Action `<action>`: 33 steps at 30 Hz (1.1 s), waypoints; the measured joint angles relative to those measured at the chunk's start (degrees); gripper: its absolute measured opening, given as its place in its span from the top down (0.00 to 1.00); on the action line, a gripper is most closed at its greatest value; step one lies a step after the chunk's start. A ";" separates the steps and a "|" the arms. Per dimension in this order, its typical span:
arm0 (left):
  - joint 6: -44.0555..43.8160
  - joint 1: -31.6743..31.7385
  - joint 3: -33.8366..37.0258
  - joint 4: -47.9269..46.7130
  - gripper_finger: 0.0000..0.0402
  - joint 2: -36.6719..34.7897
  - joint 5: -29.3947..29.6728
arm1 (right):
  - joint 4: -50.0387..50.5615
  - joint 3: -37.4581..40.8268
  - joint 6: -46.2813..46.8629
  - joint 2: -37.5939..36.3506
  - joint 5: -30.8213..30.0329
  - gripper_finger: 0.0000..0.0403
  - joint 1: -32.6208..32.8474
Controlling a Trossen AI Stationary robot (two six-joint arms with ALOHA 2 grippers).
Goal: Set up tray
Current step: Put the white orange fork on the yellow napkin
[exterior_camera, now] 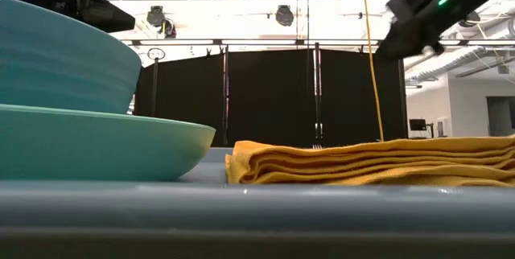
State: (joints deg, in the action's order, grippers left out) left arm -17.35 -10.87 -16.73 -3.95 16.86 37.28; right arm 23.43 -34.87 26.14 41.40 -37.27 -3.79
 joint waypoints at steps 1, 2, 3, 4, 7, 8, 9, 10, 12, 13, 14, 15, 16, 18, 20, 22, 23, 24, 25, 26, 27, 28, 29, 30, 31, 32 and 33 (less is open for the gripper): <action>-0.46 -0.02 0.00 -0.24 0.83 0.00 0.08 | -1.25 0.00 0.06 2.14 3.60 0.72 -2.91; -1.06 -0.02 0.00 -0.59 0.83 0.00 0.34 | -2.42 -0.02 0.16 4.42 7.78 0.72 -5.90; -1.49 -0.02 0.00 -0.81 0.83 0.00 0.60 | -3.58 -0.02 0.33 7.03 11.99 0.72 -8.69; -2.16 -0.01 0.00 -0.95 0.83 0.02 0.97 | -4.42 -0.23 0.42 9.64 16.10 0.72 -11.36; -3.47 0.00 0.00 -1.00 0.83 0.67 2.29 | -5.05 -2.82 -0.60 18.60 23.92 0.72 -17.90; -3.60 -0.02 0.00 -0.99 0.83 0.93 2.47 | -4.84 -4.03 -1.57 21.60 25.61 0.72 -19.54; -3.58 0.00 0.00 -0.87 0.83 1.25 2.69 | -4.64 -5.43 -2.45 24.53 26.93 0.72 -20.97; -3.45 0.00 0.00 -0.94 0.83 1.57 2.75 | -4.38 -7.07 -3.11 27.29 28.03 0.72 -22.13; -3.41 -0.02 0.00 -1.02 0.83 2.31 2.80 | -3.85 -10.48 -4.41 32.17 30.14 0.72 -23.92; -3.41 -0.02 0.00 -1.03 0.83 2.64 2.80 | -3.13 -12.25 -4.81 34.28 30.95 0.72 -24.48; -3.42 -0.01 0.00 -1.01 0.83 2.97 2.81 | -2.14 -13.78 -5.16 36.23 31.31 0.72 -24.93; -3.43 -0.01 0.00 -1.00 0.83 3.35 2.82 | -0.88 -15.27 -5.47 38.13 31.37 0.72 -25.21; -3.45 0.00 0.00 -1.00 0.83 3.66 2.82 | -0.16 -16.72 -5.71 39.90 31.37 0.72 -25.37; -3.45 0.00 0.00 -1.00 0.83 4.10 2.91 | 0.69 -19.59 -5.85 43.12 31.38 0.72 -25.49; -3.47 0.00 0.00 -0.92 0.83 4.20 3.52 | 1.15 -22.06 -5.84 45.88 31.40 0.72 -25.49; -3.45 -0.02 0.00 -0.89 0.83 4.20 4.00 | 1.78 -23.83 -5.78 48.55 31.40 0.72 -25.40; -3.37 -0.02 0.00 -0.94 0.83 4.17 4.20 | 2.09 -24.38 -5.72 49.73 31.40 0.72 -25.40; -3.17 -0.01 0.00 -0.94 0.83 4.17 4.22 | 2.60 -24.83 -5.62 50.88 31.40 0.72 -25.40; -2.81 -0.01 0.00 -0.95 0.83 4.20 4.23 | 3.06 -25.15 -5.19 51.81 31.42 0.72 -25.40; -2.65 -0.02 0.00 -0.96 0.83 4.18 4.23 | 3.65 -25.39 -4.70 52.70 31.42 0.72 -25.40; -2.63 0.00 0.00 -1.00 0.83 4.17 4.24 | 4.24 -25.51 -4.39 53.56 31.45 0.72 -25.40; -2.59 -0.01 0.00 -1.01 0.83 4.18 4.24 | 4.75 -25.51 -4.20 54.31 31.49 0.72 -25.40; -2.48 0.00 0.00 -1.03 0.83 4.17 4.24 | 5.37 -25.51 -3.92 54.93 31.49 0.72 -25.40; -2.43 0.00 0.00 -1.05 0.83 4.17 4.24 | 5.78 -25.51 -3.57 55.33 31.51 0.72 -25.40; -2.24 -0.02 0.00 -1.05 0.83 4.19 4.24 | 5.89 -25.51 -3.17 55.57 31.53 0.72 -25.40; -2.07 -0.01 0.00 -1.05 0.83 4.18 4.25 | 5.74 -25.51 -2.78 55.74 31.53 0.72 -25.40; -1.88 -0.02 0.00 -1.03 0.83 4.18 4.28 | 5.51 -25.51 -2.36 55.79 31.54 0.72 -25.40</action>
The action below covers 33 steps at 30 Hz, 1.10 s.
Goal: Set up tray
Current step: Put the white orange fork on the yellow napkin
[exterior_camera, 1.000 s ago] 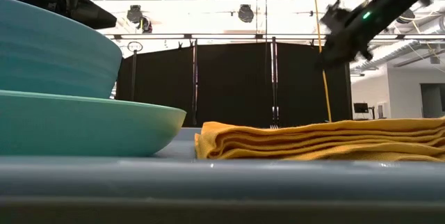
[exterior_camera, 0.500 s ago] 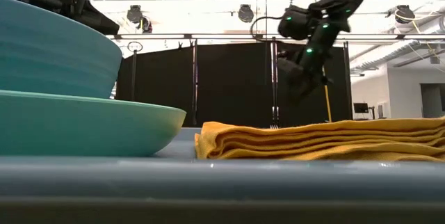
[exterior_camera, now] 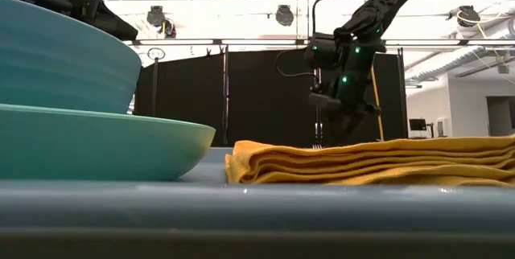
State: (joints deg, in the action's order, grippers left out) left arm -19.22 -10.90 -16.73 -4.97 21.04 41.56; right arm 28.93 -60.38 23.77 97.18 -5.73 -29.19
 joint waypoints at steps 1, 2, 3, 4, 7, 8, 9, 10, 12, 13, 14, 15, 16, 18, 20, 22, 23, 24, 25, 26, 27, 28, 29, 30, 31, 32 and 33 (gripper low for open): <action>0.02 0.02 0.00 0.00 0.83 0.00 0.00 | -0.03 0.00 0.66 0.04 -0.01 0.72 0.00; 0.01 0.00 0.00 0.00 0.83 0.00 0.02 | 0.03 0.00 1.31 0.05 -0.01 0.72 0.00; 0.02 0.02 0.00 0.02 0.83 0.00 0.02 | 0.03 0.00 2.04 0.05 -0.03 0.72 0.00; 0.02 0.02 0.00 0.00 0.83 0.00 0.02 | -0.09 0.00 2.67 0.05 -0.02 0.72 -0.03; 0.00 0.02 0.00 0.04 0.83 0.01 0.04 | -0.28 0.00 4.34 0.05 -0.06 0.72 -0.35; 0.00 0.00 0.00 0.07 0.83 0.02 0.04 | -0.51 0.00 4.98 0.05 -0.07 0.72 -0.45; 0.00 0.01 0.00 0.15 0.83 0.01 0.04 | -1.01 0.00 5.53 0.05 -0.10 0.72 -0.58; 0.00 0.01 0.00 0.30 0.83 0.01 0.04 | -1.59 0.00 5.76 0.05 -0.10 0.72 -0.75; 0.00 0.02 0.00 0.40 0.83 0.01 0.04 | -2.51 0.00 6.01 0.05 -0.18 0.72 -0.89; 0.00 0.02 0.00 0.40 0.83 0.02 0.02 | -3.00 0.00 6.01 0.05 -0.31 0.72 -1.11; -0.02 0.00 0.00 0.42 0.83 0.02 0.02 | -3.53 0.00 6.06 0.05 -0.32 0.72 -1.33; -0.01 0.00 0.00 0.44 0.83 0.00 0.02 | -4.01 0.00 6.26 0.05 -0.28 0.72 -1.62; -0.02 0.01 0.00 0.42 0.83 0.00 0.02 | -4.28 0.00 6.51 0.05 -0.22 0.72 -1.88; -0.02 0.00 0.00 0.42 0.83 0.02 -0.04 | -4.29 0.00 6.58 0.29 -0.21 0.72 -2.39; -0.05 0.02 0.00 0.44 0.83 0.02 -0.46 | -4.31 0.00 6.55 0.96 -0.17 0.72 -3.11; -0.20 0.01 0.00 0.39 0.83 0.01 -0.50 | -4.94 0.00 6.49 2.29 0.05 0.72 -3.50; -0.48 0.00 0.00 0.34 0.83 0.02 -0.52 | -5.35 0.00 6.39 3.19 0.76 0.72 -3.58; -0.76 0.01 0.00 0.33 0.83 0.01 -0.52 | -5.73 0.00 6.25 4.08 1.45 0.72 -3.57; -0.83 0.02 0.00 0.33 0.83 0.02 -0.52 | -6.36 -0.03 6.21 4.73 1.93 0.72 -3.50; -0.83 0.00 0.00 0.31 0.83 0.02 -0.52 | -7.30 -0.08 6.14 5.28 2.74 0.72 -3.48; -0.83 0.01 0.00 0.31 0.83 0.02 -0.56 | -8.08 -0.16 6.21 5.87 3.49 0.72 -3.47; -0.84 0.02 0.00 0.26 0.83 0.02 -0.68 | -8.39 -0.26 6.13 6.17 4.00 0.72 -3.38; -0.89 0.01 0.00 0.22 0.83 0.00 -0.95 | -8.66 -0.24 6.23 6.53 4.29 0.72 -3.37; -0.98 0.00 0.00 0.19 0.83 0.02 -1.03 | -8.64 -0.26 6.29 6.58 4.45 0.72 -3.37; -0.98 0.02 0.00 0.07 0.83 0.02 -1.05 | -8.60 -0.21 6.41 6.63 4.46 0.72 -3.37; -0.96 0.01 0.00 -0.01 0.83 0.01 -1.04 | -8.48 -0.22 6.41 6.56 4.44 0.72 -3.37; -0.97 0.02 0.00 0.00 0.83 0.01 -1.05 | -8.16 -0.18 6.41 6.29 4.47 0.72 -3.37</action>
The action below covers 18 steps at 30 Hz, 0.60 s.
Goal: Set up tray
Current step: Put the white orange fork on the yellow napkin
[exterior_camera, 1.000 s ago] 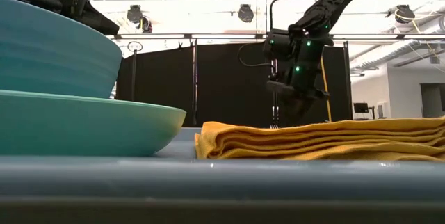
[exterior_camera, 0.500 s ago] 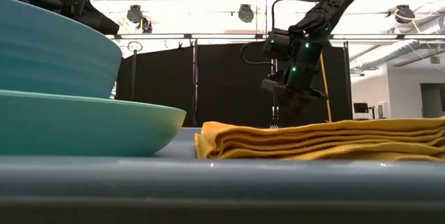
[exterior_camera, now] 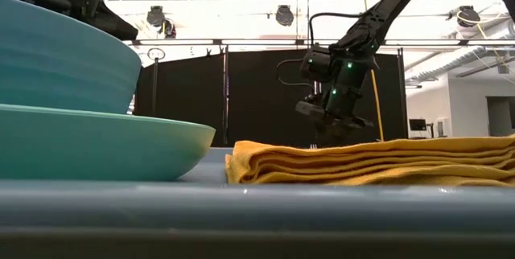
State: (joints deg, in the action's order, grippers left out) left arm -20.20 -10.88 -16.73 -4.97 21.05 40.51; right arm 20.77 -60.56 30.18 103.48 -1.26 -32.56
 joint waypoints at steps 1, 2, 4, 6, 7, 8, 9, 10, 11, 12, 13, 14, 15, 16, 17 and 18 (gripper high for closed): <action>0.03 -0.02 0.00 0.00 0.83 0.01 0.02 | 0.09 0.05 0.13 -0.24 -0.04 0.72 0.00; 0.14 0.00 0.00 0.00 0.83 0.01 0.02 | 0.13 0.09 0.31 -0.53 -0.04 0.72 0.00; 0.22 0.00 0.00 0.00 0.83 -0.01 0.02 | 0.26 0.18 0.68 -1.18 0.00 0.72 0.00; 0.38 0.00 0.00 -0.01 0.83 0.01 0.02 | 0.20 0.27 1.06 -1.72 0.03 0.72 0.02; 0.38 -0.01 0.00 0.00 0.83 0.01 0.03 | -0.24 0.31 1.39 -1.74 0.08 0.72 0.02; 0.42 -0.01 0.00 0.01 0.83 -0.01 0.04 | -0.91 0.31 1.73 -1.73 0.10 0.72 0.02; 0.47 -0.01 0.00 0.00 0.83 0.00 0.03 | -1.26 0.31 2.00 -1.72 0.29 0.72 0.02; 0.50 0.00 0.00 0.00 0.83 0.01 0.02 | -1.33 0.30 2.13 -1.75 0.95 0.72 0.02; 0.52 0.00 0.00 0.00 0.83 0.01 0.02 | -1.64 0.29 2.16 -1.76 1.51 0.72 0.07; 0.53 -0.01 0.00 0.00 0.83 0.01 0.02 | -2.09 0.31 2.41 -1.74 1.57 0.72 0.36; 0.53 -0.02 0.00 0.00 0.83 -0.01 0.02 | -2.37 0.29 2.62 -1.76 1.44 0.72 0.62; 0.53 0.00 0.00 0.00 0.83 0.01 0.02 | -2.61 0.29 2.79 -1.76 1.49 0.72 0.79; 0.53 -0.02 0.00 0.02 0.83 0.01 0.02 | -2.88 0.29 2.79 -1.76 1.52 0.72 0.83; 0.52 -0.02 0.00 0.01 0.83 0.00 0.02 | -2.92 0.29 2.79 -1.76 1.57 0.72 0.87; 0.51 -0.01 0.00 0.00 0.83 0.01 0.02 | -2.74 0.29 2.81 -1.76 1.54 0.72 0.85; 0.51 -0.01 0.00 0.02 0.83 0.01 0.02 | -2.58 0.29 2.81 -1.76 1.48 0.72 0.79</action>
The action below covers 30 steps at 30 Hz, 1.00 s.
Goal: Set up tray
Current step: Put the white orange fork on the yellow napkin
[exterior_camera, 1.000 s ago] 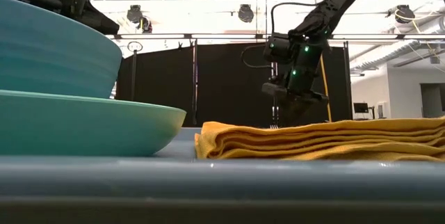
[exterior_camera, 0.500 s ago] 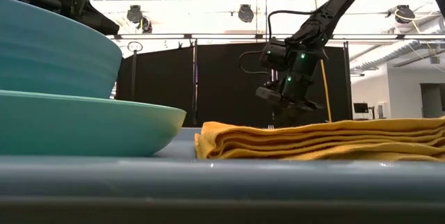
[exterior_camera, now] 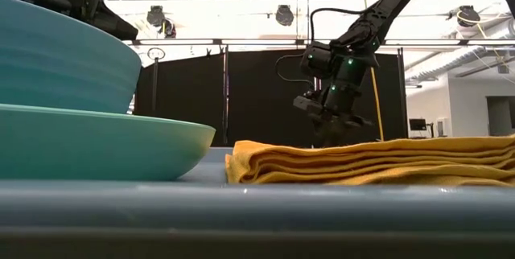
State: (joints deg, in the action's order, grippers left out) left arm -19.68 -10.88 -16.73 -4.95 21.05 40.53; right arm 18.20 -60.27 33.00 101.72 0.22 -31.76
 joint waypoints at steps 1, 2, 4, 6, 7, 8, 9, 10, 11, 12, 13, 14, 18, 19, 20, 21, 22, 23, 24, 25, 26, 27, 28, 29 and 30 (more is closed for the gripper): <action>0.00 0.01 0.00 0.00 0.83 0.00 0.00 | -0.03 0.00 0.18 0.07 -0.02 0.72 -0.03; -0.02 0.01 0.00 0.00 0.83 -0.01 0.00 | -0.06 0.00 0.40 0.12 -0.08 0.72 -0.06; -0.02 0.01 0.00 0.02 0.83 -0.01 -0.01 | 0.00 0.00 0.39 0.12 -0.09 0.72 -0.10; -0.04 0.01 0.00 0.00 0.83 0.01 -0.02 | -0.13 0.00 0.41 0.12 -0.09 0.72 -0.10; -0.04 0.00 0.00 0.02 0.83 0.00 -0.02 | -0.11 0.00 0.39 0.12 -0.08 0.72 -0.10; -0.04 0.00 0.00 0.02 0.83 0.01 -0.02 | -0.11 0.00 0.39 0.12 -0.08 0.72 -0.10; -0.07 0.00 0.00 0.02 0.83 0.01 -0.02 | -0.11 0.00 0.37 0.12 -0.10 0.72 -0.10; -0.07 0.00 0.00 0.02 0.83 0.01 -0.02 | -0.12 -0.01 0.36 0.12 -0.14 0.72 -0.14; -0.09 0.01 0.00 0.03 0.83 0.01 -0.02 | -0.15 -0.02 0.30 0.12 -0.26 0.72 -0.29; -0.14 0.00 0.00 0.04 0.83 -0.01 -0.02 | -0.18 -0.02 0.25 0.12 -0.30 0.72 -0.35; -0.28 0.01 0.00 0.02 0.83 0.01 -0.04 | -0.28 -0.02 0.24 0.12 -0.30 0.72 -0.40; -0.35 0.00 0.00 0.02 0.83 0.00 -0.05 | -0.40 -0.02 0.22 0.12 -0.32 0.72 -0.40; -0.35 0.01 0.00 0.04 0.83 0.01 -0.05 | -0.43 -0.05 0.07 0.29 -0.41 0.72 -0.40; -0.35 0.00 0.00 0.04 0.83 -0.01 -0.05 | -0.65 -0.09 -0.07 0.62 -0.43 0.72 -0.40; -0.35 0.01 0.00 0.04 0.83 0.01 -0.07 | -0.77 -0.11 -0.09 1.04 -0.45 0.72 -0.40; -0.35 0.01 0.00 0.02 0.83 0.01 -0.09 | -0.85 -0.11 -0.12 1.59 -0.38 0.72 -0.40; -0.35 -0.01 0.00 0.03 0.83 0.01 -0.09 | -1.14 -0.11 -0.26 2.35 -0.45 0.72 -0.40; -0.35 -0.01 0.00 0.07 0.83 -0.02 -0.09 | -1.29 -0.24 -0.29 2.83 -0.30 0.72 -0.40; -0.35 -0.01 0.00 0.04 0.83 0.01 -0.11 | -1.42 -0.26 -0.53 3.15 -0.32 0.72 -0.40; -0.35 0.01 0.00 0.04 0.83 0.00 -0.11 | -1.49 -0.30 -0.65 3.44 -0.41 0.72 -0.40; -0.33 -0.01 0.00 0.04 0.83 -0.01 -0.11 | -1.62 -0.31 -0.68 3.73 -0.39 0.72 -0.36; -0.33 -0.01 0.00 0.07 0.83 0.00 -0.12 | -1.71 -0.28 -0.68 3.79 -0.38 0.72 -0.35; -0.32 -0.01 0.00 0.03 0.83 0.01 -0.13 | -1.78 -0.26 -0.75 3.82 -0.39 0.72 -0.36; -0.24 0.00 0.00 0.03 0.83 -0.01 -0.13 | -1.84 -0.25 -0.94 3.82 -0.39 0.72 -0.36; -0.05 0.00 0.00 0.06 0.83 -0.02 -0.13 | -1.83 -0.24 -1.00 3.83 -0.39 0.73 -0.36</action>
State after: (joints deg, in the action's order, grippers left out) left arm -19.73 -10.89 -16.73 -4.89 21.04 40.40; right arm 16.37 -60.51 31.99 105.54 -0.16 -32.12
